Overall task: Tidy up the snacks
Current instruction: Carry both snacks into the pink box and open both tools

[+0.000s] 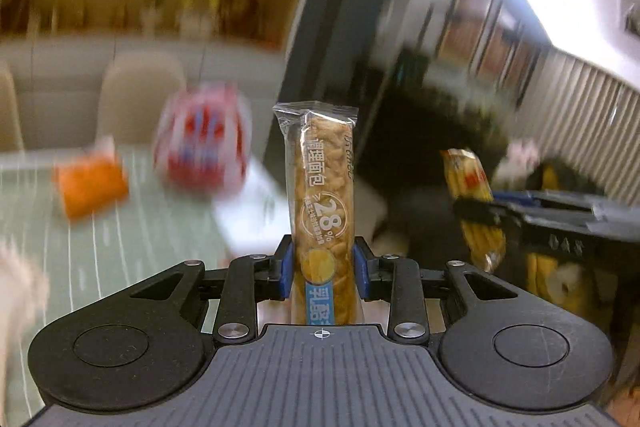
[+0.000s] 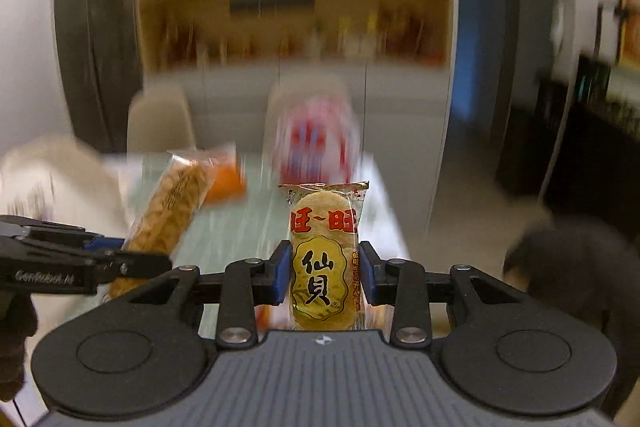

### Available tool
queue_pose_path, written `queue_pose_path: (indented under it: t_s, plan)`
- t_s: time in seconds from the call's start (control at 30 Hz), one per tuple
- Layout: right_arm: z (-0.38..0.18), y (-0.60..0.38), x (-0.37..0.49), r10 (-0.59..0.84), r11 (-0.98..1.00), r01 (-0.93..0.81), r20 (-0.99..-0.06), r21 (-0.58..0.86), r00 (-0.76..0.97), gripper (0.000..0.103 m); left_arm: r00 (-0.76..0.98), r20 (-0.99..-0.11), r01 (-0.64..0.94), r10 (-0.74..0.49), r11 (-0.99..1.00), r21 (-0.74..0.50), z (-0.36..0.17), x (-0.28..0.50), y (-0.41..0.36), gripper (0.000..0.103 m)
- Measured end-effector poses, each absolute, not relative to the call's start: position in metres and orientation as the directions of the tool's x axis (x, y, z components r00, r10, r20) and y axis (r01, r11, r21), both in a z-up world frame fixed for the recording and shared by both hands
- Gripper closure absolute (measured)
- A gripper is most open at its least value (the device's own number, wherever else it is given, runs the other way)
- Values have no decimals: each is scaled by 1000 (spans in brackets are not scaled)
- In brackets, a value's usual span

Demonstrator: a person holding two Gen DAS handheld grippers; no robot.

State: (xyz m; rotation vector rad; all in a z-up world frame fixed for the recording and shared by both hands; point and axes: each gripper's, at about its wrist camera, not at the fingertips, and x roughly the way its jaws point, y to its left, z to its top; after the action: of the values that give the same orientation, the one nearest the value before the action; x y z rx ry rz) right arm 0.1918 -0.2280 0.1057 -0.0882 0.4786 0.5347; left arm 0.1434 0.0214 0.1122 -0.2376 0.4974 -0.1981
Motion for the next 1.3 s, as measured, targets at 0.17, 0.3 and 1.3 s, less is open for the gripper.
queue_pose_path:
  t_s: [0.17, 0.3, 1.3]
  plan:
    - [153, -237, 206, 459, 879, -475, -339, 41, 821, 69, 910, -340, 150, -236, 953, -262, 146, 169, 13, 68]
    - [152, -245, 217, 443, 889, -454, -344, 51, 828, 69, 891, -419, 74, -177, 965, -251, 120, 197, 0, 68]
    - [-10, -234, 324, 458, 889, -282, -680, 361, 572, 51, 695, -675, -48, -245, 922, -385, -5, 218, 22, 75]
